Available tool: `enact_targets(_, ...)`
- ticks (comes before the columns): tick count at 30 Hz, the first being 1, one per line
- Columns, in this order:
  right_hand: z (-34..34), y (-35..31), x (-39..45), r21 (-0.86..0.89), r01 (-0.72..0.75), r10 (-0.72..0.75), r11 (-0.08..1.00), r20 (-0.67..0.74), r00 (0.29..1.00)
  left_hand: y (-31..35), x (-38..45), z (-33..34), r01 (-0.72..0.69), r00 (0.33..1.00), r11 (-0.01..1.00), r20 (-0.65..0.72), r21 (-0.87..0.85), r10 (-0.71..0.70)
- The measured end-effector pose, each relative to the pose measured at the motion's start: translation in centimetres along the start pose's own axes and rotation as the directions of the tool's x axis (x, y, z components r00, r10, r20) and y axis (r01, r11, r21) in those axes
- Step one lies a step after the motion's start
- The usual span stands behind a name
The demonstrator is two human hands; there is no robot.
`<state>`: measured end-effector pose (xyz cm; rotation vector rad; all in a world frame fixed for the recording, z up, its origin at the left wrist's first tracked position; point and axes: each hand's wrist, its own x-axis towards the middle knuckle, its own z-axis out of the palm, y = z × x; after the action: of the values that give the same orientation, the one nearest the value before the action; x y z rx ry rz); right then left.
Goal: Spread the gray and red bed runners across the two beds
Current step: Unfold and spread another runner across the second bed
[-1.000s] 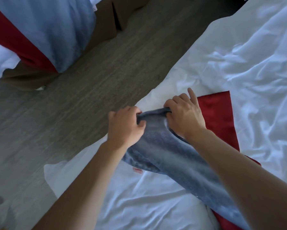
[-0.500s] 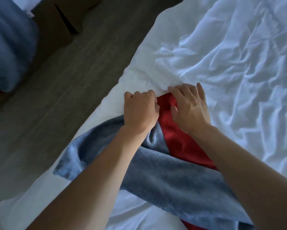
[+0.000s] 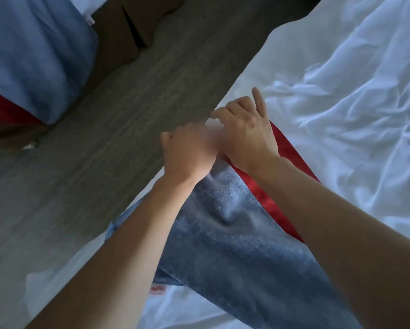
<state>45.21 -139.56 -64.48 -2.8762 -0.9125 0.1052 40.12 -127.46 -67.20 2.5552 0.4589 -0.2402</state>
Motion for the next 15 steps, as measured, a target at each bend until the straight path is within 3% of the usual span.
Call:
enact_targets(4, 0.3, -0.5, -0.3, 0.044, -0.035, 0.035, 0.998, -0.002, 0.999, -1.0, 0.5, -0.4, -0.040, 0.999, 0.995, -0.017, 0.092, 0.042)
enact_targets(7, 0.3, -0.1, -0.9, 0.058, -0.127, 0.130, 0.990, -0.042, 0.991, -3.6, 1.1, -1.1, 0.057, 0.996, 0.993, -0.076, 0.105, -0.049)
enact_targets(10, 0.5, 0.7, -1.6, 0.042, -0.223, 0.225, 0.974, -0.032, 0.974, -5.9, 1.6, -1.5, 0.151, 0.987, 0.988, -0.051, 0.008, -0.151)
enact_targets(13, 1.2, 0.4, -1.3, 0.027, -0.284, 0.285, 0.958, -0.004, 0.959, -5.1, 1.7, -0.9, 0.126, 0.992, 0.987, 0.023, -0.103, -0.125)
enact_targets(15, 1.7, 0.0, -0.7, 0.036, -0.289, 0.290, 0.957, -0.021, 0.957, -4.7, 1.9, -0.4, 0.087, 0.996, 0.993, 0.013, -0.077, -0.087)
